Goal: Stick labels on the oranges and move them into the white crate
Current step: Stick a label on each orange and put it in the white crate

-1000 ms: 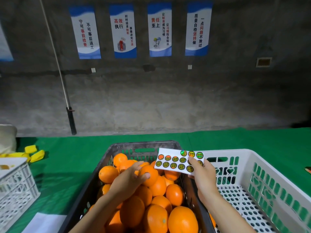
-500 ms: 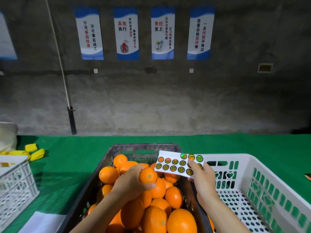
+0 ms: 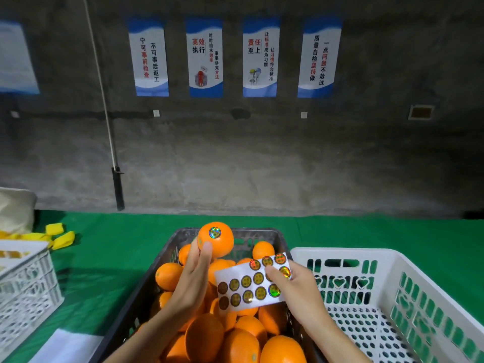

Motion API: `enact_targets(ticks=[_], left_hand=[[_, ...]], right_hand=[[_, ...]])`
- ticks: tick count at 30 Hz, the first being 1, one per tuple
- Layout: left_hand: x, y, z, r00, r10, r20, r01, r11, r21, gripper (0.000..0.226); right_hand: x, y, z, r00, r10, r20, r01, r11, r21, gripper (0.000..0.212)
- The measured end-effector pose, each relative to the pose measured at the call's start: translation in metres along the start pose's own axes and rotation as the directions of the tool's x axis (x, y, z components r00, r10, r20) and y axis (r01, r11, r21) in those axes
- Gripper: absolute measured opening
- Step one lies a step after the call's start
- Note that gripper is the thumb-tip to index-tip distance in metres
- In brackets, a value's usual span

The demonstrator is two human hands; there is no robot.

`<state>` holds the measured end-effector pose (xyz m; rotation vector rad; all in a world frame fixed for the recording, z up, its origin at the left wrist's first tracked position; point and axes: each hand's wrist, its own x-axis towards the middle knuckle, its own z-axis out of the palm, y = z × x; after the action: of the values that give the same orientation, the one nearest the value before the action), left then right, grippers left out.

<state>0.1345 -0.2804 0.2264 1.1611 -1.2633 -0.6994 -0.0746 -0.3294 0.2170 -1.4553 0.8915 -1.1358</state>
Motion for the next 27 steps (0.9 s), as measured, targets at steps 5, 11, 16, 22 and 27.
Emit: enact_targets(ticks=[5,11,16,22,27], left_hand=[[-0.004,-0.005,0.002,0.993,0.052,-0.107,-0.036,0.988,0.148,0.049],[-0.006,-0.014,-0.003,0.967,0.161,-0.200,-0.042,0.869,0.493,0.087],[-0.008,-0.008,0.003,0.990,0.036,-0.135,-0.018,0.991,0.136,0.083],[-0.011,0.004,0.013,0.984,-0.022,0.174,0.017,0.999,0.032,0.063],[-0.014,0.003,0.018,0.944,0.009,0.329,-0.097,0.963,0.252,0.050]], right_hand=[[-0.008,-0.011,0.006,0.982,0.056,0.178,-0.058,0.998,0.008,0.012],[-0.014,-0.018,0.010,0.932,0.054,0.359,-0.119,0.979,0.162,0.027],[-0.008,-0.026,0.003,0.899,0.091,0.428,-0.280,0.870,0.405,0.064],[0.002,-0.025,-0.003,0.949,0.123,0.289,-0.216,0.925,0.313,0.075],[-0.006,-0.020,0.009,0.857,0.217,0.468,-0.376,0.884,0.277,0.057]])
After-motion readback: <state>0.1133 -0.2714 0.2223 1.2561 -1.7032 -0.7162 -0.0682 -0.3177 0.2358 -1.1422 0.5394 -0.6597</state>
